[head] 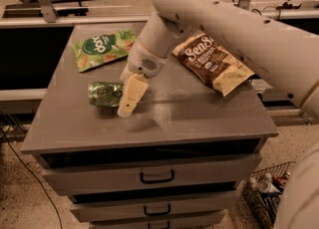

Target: Knock green can over

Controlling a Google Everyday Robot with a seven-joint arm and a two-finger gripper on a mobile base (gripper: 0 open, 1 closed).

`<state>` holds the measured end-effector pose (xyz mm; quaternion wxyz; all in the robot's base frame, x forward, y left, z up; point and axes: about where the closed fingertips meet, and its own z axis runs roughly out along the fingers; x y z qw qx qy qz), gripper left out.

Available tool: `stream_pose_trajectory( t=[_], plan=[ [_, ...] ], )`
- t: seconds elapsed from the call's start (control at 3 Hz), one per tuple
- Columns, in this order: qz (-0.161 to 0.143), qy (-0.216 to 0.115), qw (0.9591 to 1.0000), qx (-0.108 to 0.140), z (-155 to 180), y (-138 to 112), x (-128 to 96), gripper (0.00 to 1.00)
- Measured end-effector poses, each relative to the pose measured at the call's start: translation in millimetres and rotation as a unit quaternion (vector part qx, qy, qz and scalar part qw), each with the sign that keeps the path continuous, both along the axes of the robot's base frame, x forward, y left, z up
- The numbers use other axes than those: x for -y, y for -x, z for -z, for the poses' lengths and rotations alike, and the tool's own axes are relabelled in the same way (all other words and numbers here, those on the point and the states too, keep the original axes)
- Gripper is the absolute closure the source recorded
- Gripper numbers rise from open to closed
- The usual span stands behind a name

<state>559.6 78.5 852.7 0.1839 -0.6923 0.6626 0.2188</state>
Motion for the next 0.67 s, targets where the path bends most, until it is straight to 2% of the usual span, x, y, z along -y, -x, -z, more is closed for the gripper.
stream_pose_trajectory(
  t=[0.67],
  plan=[
    [0.004,-0.008,0.9998,0.016,-9.0,0.6,-4.2,0.0]
  ],
)
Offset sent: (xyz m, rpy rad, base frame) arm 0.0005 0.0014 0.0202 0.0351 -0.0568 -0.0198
